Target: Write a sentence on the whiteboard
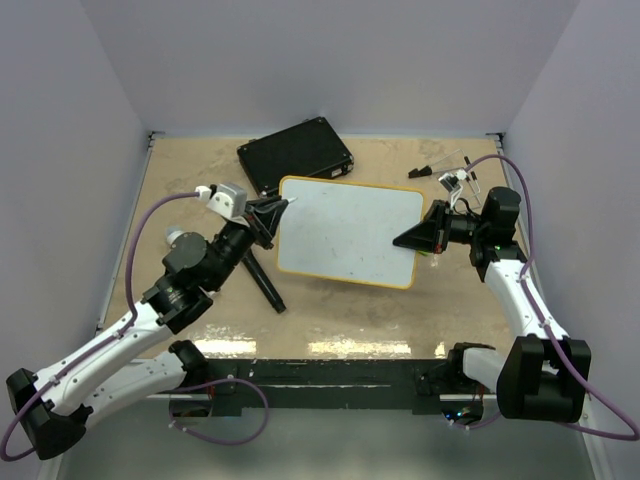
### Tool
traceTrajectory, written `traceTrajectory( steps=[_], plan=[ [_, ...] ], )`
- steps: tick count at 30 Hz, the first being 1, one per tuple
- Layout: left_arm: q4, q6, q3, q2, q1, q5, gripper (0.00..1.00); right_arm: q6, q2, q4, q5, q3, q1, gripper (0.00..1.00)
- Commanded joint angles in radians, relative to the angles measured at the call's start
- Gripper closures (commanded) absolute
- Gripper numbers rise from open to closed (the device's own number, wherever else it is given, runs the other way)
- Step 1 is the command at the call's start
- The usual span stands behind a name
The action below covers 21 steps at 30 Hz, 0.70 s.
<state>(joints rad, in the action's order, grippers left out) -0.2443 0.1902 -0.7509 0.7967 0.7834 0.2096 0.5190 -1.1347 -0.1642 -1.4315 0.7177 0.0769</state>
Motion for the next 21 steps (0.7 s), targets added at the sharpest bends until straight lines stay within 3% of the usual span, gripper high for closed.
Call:
traceTrajectory(
  steps=[1, 21],
  plan=[
    [0.03, -0.009, -0.027, 0.013, 0.017, 0.077, 1.0, -0.011, 0.001, -0.023, -0.026, 0.06, -0.005, 1.0],
    [-0.076, -0.034, -0.018, 0.108, 0.016, 0.093, 1.0, -0.042, -0.01, 0.015, -0.026, 0.08, -0.005, 1.0]
  ],
)
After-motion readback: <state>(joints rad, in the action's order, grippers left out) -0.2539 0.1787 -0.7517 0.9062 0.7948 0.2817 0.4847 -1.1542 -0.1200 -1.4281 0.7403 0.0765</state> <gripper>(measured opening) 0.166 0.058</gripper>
